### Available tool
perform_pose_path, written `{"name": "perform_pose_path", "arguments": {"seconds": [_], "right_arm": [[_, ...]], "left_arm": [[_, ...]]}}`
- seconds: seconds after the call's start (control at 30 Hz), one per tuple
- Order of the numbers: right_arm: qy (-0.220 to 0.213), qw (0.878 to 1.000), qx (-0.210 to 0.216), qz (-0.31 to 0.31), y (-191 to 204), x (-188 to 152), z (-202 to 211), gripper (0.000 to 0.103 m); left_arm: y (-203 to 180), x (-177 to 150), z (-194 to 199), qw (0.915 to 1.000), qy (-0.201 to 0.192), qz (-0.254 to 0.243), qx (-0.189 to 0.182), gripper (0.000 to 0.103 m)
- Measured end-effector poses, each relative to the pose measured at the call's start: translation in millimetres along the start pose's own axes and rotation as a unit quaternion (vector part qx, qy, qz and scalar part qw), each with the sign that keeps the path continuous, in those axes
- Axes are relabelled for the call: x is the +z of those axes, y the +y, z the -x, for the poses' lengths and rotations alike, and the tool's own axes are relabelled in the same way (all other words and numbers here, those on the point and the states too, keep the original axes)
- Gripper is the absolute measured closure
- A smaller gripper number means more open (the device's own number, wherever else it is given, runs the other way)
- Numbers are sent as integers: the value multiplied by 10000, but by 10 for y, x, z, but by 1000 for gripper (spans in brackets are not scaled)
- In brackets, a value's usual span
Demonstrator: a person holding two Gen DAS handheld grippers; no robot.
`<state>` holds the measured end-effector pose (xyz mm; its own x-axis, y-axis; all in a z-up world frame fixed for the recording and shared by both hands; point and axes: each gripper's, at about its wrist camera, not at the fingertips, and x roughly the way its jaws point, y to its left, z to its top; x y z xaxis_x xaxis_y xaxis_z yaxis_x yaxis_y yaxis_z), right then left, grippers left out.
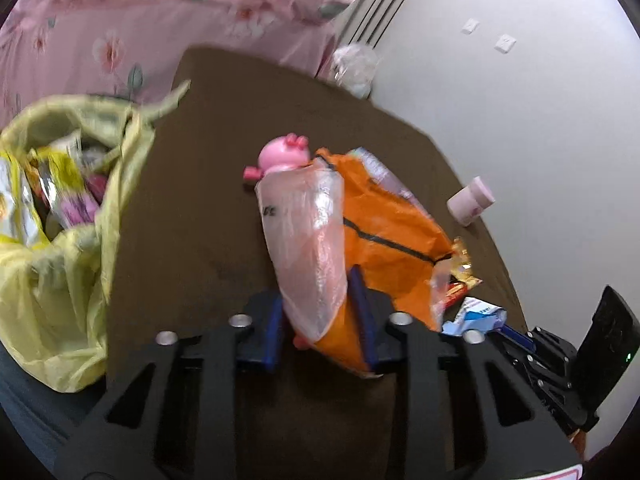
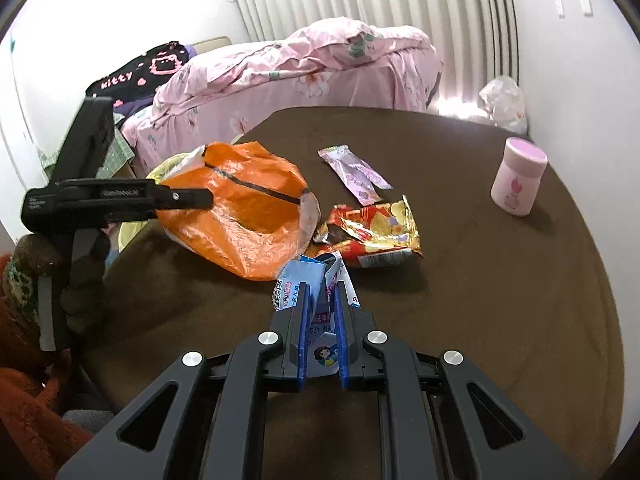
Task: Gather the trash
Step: 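Lift the orange bag with the left gripper while the right lifts the blue-and-white packet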
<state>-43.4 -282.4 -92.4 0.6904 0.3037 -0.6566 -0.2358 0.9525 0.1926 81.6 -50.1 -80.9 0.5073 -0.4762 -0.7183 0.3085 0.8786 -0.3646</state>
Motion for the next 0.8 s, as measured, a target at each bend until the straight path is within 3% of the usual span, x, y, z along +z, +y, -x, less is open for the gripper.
{"name": "perform_pose_path", "arguments": {"seconds": [0.1, 0.27, 0.8], "right_arm": [[-54, 9999, -7, -88, -40, 16, 16, 91], [-123, 9997, -3, -201, -66, 54, 63, 91], [-741, 9964, -219, 351, 325, 508, 470, 91]], "left_arm": [[-141, -4, 238, 9982, -469, -350, 153, 85], [-344, 41, 556, 9907, -1032, -785, 407, 86], [-377, -6, 1085, 9817, -1593, -921, 481, 86]]}}
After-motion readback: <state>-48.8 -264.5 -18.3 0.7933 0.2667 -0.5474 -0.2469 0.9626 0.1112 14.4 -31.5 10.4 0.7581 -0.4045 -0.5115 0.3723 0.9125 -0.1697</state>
